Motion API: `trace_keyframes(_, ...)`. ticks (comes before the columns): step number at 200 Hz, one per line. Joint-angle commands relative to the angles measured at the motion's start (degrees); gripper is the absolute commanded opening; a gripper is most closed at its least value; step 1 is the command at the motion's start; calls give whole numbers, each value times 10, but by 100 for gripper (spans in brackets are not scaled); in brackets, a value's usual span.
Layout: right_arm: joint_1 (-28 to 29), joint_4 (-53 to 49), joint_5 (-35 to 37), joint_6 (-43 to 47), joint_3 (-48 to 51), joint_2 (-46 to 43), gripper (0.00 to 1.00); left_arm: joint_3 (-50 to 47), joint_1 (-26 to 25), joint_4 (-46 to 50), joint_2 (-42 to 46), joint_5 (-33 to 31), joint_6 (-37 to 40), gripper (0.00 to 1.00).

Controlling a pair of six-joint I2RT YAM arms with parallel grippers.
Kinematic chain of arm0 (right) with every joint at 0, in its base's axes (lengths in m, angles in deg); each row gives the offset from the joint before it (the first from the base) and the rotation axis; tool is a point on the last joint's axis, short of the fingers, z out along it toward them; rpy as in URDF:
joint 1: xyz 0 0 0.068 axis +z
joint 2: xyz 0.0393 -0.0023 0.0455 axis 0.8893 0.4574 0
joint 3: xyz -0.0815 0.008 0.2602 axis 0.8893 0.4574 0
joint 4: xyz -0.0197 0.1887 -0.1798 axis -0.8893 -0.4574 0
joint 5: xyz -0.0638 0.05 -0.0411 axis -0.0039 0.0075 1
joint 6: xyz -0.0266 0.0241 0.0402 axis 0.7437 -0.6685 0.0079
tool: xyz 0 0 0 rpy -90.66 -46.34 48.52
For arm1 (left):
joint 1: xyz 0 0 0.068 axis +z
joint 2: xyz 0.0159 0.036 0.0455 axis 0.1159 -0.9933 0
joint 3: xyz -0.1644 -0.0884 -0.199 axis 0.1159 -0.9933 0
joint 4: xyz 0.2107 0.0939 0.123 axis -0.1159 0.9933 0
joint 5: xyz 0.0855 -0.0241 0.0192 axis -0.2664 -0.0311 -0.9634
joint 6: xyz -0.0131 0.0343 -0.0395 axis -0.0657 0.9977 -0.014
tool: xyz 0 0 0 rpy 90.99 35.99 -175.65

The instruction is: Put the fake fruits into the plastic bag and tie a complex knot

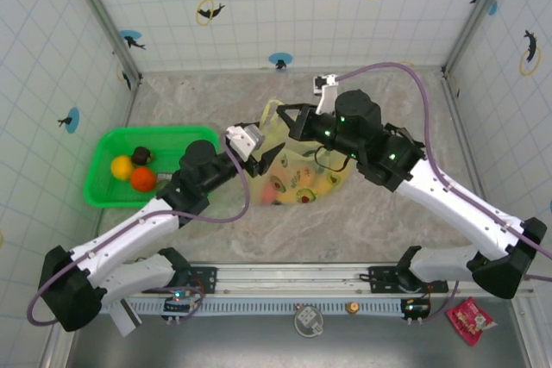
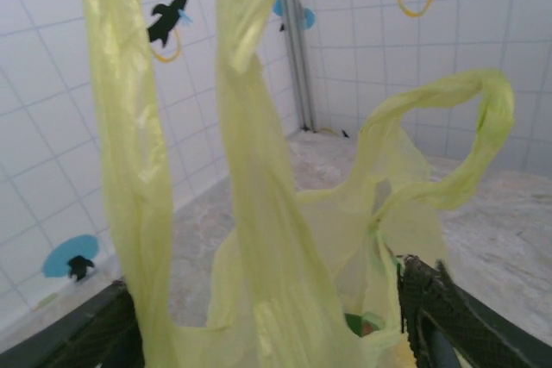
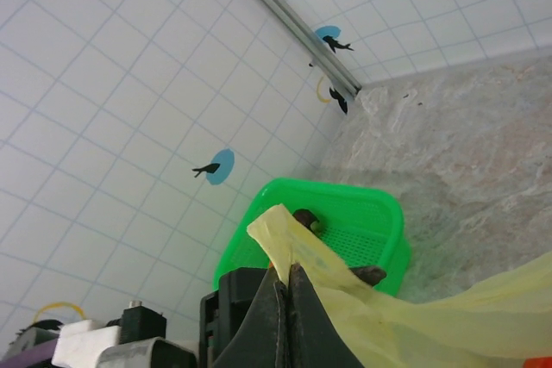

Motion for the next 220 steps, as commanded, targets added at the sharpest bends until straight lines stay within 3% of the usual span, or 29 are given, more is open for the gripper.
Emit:
trace_keyframes(1, 25, -24, 88, -58, -33, 5, 0, 1, -5, -42, -9, -51, 7, 63)
trace_keyframes(17, 47, -30, 137, -94, -31, 0, 0, 4, -14, -53, -26, -89, -4, 60)
trace_keyframes(31, 77, -27, 195, -108, -27, -6, 0, 3, -27, -76, -38, -109, -8, 64)
trace_keyframes(59, 101, -31, 232, -138, -36, 0, 0, 6, -57, -101, -64, -140, 0, 64)
trace_keyframes(67, 104, -28, 238, -144, -35, -1, 0, 7, -66, -105, -69, -164, 4, 59)
trace_keyframes(92, 109, -26, 273, -162, -26, -7, 0, -4, -81, -128, -72, -254, -5, 28)
trace_keyframes(104, 110, -18, 288, -170, -17, -11, 0, -13, -84, -135, -69, -271, -12, 21)
trace_keyframes(160, 112, -2, 301, -173, 1, -21, 0, -49, -87, -162, -57, -224, -22, 15)
trace_keyframes(192, 93, -6, 311, -150, 18, -38, 0, -56, -86, -161, -53, -163, -16, 0)
trace_keyframes(220, 37, 32, 232, -164, 82, -64, 0, -59, -65, -162, -52, -88, -27, 0)
